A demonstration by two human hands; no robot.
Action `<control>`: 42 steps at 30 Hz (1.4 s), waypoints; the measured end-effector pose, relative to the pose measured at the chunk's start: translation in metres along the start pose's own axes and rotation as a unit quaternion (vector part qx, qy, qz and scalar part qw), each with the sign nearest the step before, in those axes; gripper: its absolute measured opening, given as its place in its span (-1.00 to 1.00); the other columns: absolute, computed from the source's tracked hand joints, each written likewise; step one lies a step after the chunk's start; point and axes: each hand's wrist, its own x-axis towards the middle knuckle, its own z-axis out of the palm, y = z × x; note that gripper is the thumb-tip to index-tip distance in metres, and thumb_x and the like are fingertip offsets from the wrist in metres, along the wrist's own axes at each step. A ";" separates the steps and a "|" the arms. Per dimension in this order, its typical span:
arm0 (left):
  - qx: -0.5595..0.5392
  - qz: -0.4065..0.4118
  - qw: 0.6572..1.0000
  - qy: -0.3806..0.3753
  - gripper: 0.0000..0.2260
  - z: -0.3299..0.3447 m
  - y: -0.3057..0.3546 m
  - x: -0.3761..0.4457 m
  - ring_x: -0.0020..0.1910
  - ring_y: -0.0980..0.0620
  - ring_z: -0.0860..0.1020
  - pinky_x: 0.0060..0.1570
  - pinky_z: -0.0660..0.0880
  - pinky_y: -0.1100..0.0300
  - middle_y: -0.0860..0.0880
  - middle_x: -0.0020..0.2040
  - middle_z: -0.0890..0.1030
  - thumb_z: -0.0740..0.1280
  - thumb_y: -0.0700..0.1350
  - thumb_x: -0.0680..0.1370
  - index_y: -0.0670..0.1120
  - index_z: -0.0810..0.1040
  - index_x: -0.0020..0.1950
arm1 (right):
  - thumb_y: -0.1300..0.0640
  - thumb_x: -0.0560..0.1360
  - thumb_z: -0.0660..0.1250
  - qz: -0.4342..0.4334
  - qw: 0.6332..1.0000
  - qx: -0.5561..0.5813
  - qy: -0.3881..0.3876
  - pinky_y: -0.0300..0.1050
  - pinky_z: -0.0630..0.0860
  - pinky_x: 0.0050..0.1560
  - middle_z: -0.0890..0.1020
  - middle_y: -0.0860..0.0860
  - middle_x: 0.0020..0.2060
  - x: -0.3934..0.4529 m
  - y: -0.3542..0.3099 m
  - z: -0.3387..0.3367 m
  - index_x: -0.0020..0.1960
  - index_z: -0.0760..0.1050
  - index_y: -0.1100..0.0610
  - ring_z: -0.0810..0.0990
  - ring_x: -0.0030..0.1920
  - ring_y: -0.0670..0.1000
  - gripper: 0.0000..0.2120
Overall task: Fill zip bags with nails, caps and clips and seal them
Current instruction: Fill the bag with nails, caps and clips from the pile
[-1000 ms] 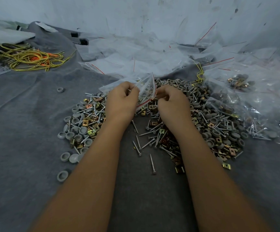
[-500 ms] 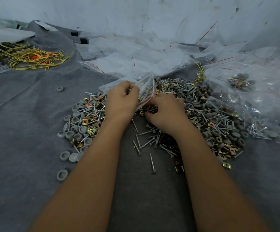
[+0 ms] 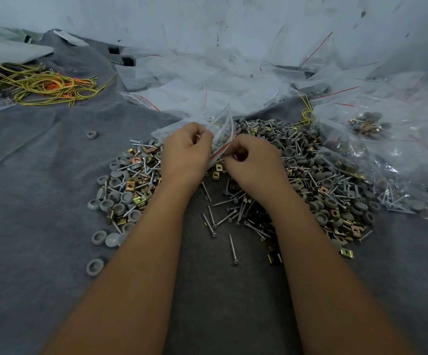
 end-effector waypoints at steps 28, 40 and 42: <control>0.018 0.005 1.000 0.005 -0.82 0.003 -0.006 0.002 -0.44 0.05 0.33 -0.33 0.34 0.06 0.08 -0.51 0.40 0.22 0.00 0.44 0.03 0.37 -0.36 | 0.31 0.54 0.14 0.014 0.989 0.086 0.117 -0.17 0.41 -0.15 0.63 -0.01 -0.01 0.003 -0.001 -0.005 0.18 0.56 -0.05 0.54 -0.15 -0.08 -0.61; -0.003 -0.004 1.000 0.026 -0.81 0.004 -0.006 0.004 -0.42 -0.01 0.30 -0.34 0.29 0.05 0.04 -0.50 0.36 0.22 -0.02 0.42 -0.02 0.36 -0.37 | -0.10 0.45 0.30 0.008 0.959 -0.249 -0.133 0.06 0.15 0.30 0.41 0.01 0.28 0.001 0.003 0.003 0.32 0.47 -0.05 0.28 0.32 0.13 -0.55; 0.000 -0.002 1.000 0.026 -0.81 0.004 -0.006 0.003 -0.43 -0.01 0.31 -0.33 0.30 0.05 0.04 -0.50 0.37 0.22 -0.03 0.43 -0.01 0.36 -0.38 | -0.10 0.46 0.30 0.003 0.963 -0.241 -0.122 0.06 0.15 0.31 0.42 0.00 0.28 0.000 0.005 0.002 0.29 0.50 -0.05 0.28 0.32 0.11 -0.58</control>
